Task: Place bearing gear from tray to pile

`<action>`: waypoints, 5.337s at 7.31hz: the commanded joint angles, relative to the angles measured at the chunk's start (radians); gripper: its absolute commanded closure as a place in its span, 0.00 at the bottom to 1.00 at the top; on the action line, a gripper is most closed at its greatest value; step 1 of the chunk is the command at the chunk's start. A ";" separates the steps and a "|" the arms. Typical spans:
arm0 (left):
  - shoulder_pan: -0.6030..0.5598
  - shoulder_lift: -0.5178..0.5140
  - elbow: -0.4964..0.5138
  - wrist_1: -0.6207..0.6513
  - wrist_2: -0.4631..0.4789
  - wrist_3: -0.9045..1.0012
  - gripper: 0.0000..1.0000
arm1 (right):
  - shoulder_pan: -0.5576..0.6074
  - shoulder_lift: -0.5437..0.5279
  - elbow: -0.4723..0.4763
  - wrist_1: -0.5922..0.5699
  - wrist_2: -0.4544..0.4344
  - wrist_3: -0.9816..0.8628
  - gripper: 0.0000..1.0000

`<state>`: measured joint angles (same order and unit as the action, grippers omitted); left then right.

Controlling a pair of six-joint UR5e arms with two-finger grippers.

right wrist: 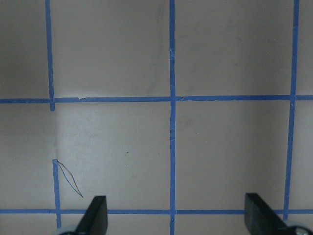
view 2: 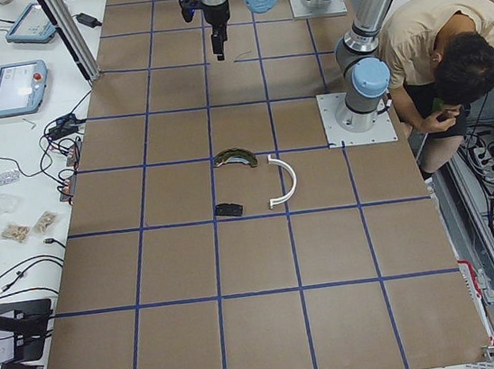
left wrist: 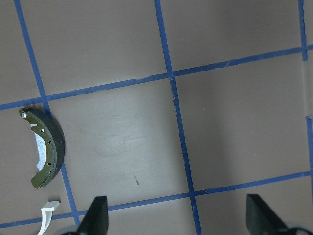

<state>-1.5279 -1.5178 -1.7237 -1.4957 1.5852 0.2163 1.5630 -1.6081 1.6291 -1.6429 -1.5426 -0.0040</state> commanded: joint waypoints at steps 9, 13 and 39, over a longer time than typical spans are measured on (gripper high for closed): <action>0.002 -0.015 -0.002 0.065 0.002 -0.003 0.00 | -0.625 0.112 0.040 -0.113 -0.036 -0.673 0.00; 0.000 0.002 -0.005 0.032 0.002 -0.005 0.00 | -0.875 0.403 0.040 -0.437 -0.051 -1.031 0.03; 0.000 0.008 -0.010 0.040 0.004 0.009 0.00 | -0.635 0.511 -0.023 -0.494 -0.005 -0.792 0.85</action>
<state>-1.5266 -1.5128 -1.7322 -1.4542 1.5874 0.2255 0.8117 -1.0750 1.6018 -2.1902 -1.5424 -0.9329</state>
